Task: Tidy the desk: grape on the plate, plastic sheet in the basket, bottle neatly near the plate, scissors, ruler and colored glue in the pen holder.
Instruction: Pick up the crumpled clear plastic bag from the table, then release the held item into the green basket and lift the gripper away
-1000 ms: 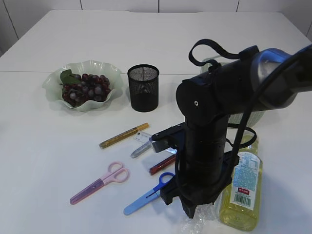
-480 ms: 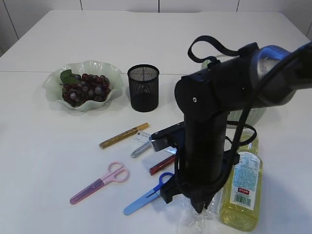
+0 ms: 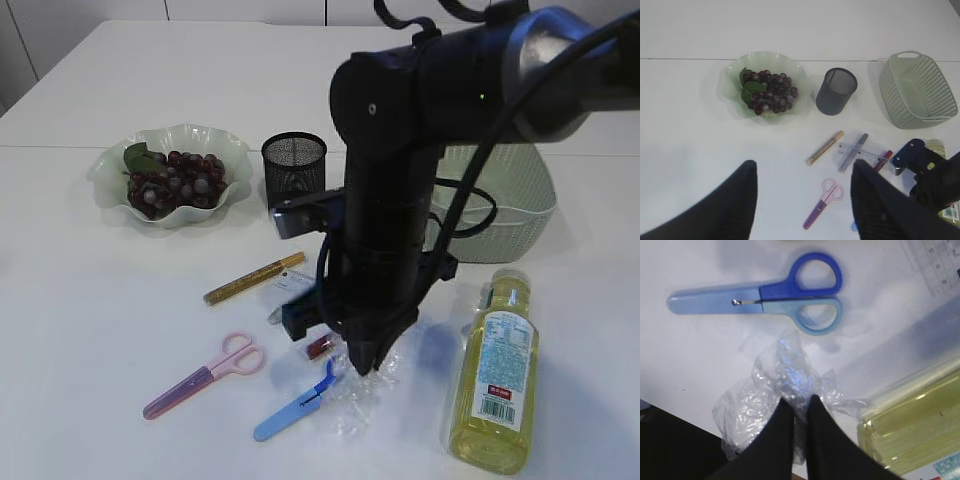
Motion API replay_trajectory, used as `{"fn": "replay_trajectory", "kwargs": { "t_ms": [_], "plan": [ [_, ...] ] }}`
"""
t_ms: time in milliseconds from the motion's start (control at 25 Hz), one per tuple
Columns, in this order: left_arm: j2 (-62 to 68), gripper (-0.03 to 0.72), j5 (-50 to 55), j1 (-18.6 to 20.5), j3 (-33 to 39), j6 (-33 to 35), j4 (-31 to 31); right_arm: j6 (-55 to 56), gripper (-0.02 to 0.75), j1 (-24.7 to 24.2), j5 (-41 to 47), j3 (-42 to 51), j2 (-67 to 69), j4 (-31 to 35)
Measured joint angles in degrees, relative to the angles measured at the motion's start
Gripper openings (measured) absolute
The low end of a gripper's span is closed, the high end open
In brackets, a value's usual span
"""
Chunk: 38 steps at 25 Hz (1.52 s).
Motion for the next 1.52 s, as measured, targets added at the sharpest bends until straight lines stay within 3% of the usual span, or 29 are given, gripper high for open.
{"fn": "replay_trajectory", "kwargs": {
  "t_ms": [440, 800, 1120, 1520],
  "plan": [
    [0.34, 0.434, 0.00, 0.00, 0.00, 0.00, 0.00, 5.75, 0.048, -1.65, 0.94, -17.06, 0.42, 0.85],
    [0.34, 0.433, 0.00, 0.00, 0.00, 0.00, 0.10, 7.96, 0.048, -10.92, 1.89, -30.16, 0.42, -3.83],
    [0.34, 0.433, 0.00, 0.00, 0.00, 0.00, 0.10, 8.88, 0.048, -21.69, 2.46, -32.56, 0.92, -7.25],
    [0.93, 0.433, 0.00, 0.00, 0.13, 0.00, 0.10, 8.92, 0.048, -27.57, 2.46, -32.65, 5.64, -9.64]
  ]
}}
